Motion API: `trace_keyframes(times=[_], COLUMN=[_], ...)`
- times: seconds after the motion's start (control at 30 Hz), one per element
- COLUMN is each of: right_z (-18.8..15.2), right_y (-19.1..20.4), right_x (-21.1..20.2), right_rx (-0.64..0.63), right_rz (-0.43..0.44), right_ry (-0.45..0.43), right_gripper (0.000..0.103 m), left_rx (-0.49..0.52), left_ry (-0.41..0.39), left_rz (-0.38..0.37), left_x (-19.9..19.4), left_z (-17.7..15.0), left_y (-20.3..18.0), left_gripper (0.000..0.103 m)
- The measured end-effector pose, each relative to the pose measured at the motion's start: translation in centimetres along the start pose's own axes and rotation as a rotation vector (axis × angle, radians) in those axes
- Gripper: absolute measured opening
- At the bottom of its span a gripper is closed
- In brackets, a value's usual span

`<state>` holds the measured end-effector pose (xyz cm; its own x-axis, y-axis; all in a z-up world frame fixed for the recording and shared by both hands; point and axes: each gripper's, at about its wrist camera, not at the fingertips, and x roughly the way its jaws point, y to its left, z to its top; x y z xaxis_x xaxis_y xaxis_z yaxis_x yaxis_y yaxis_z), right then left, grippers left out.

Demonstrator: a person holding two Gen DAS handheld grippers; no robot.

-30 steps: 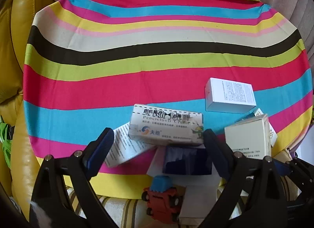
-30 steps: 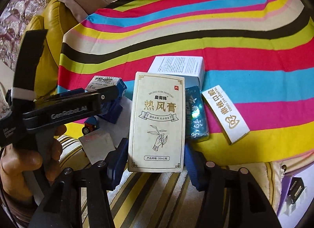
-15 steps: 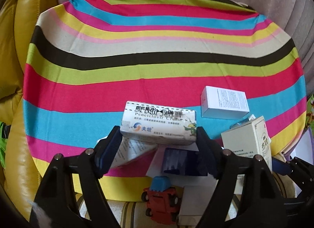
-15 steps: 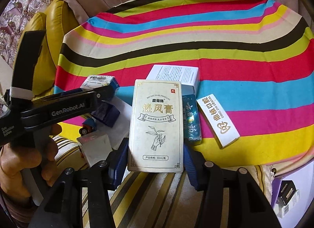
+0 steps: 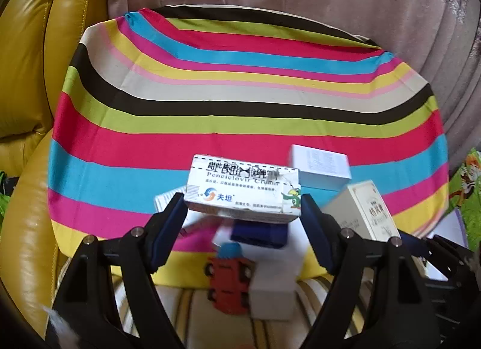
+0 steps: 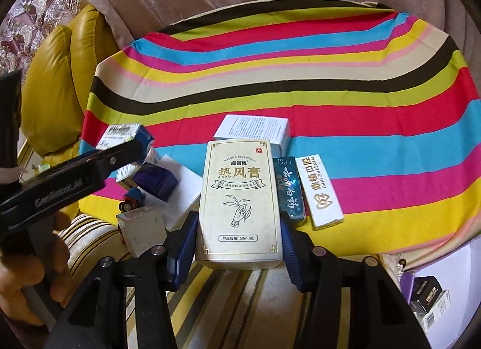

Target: Organize rigid objects

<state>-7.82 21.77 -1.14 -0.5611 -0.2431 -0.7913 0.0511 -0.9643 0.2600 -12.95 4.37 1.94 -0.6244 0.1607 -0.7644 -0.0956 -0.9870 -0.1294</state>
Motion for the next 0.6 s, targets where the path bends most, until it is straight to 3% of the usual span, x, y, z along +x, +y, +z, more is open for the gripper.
trace_keyframes(times=[0.6], right_z=[-1.1], right_y=[-3.4], right_x=[-3.8], right_rx=[0.081], right_rz=[-0.083], right_ry=[-0.067], right_gripper=[0.052], left_rx=[0.060], left_ry=[0.034], left_rz=[-0.100], left_x=[-1.7], left_z=[-2.0], left_y=[-4.7], left_gripper=[0.078])
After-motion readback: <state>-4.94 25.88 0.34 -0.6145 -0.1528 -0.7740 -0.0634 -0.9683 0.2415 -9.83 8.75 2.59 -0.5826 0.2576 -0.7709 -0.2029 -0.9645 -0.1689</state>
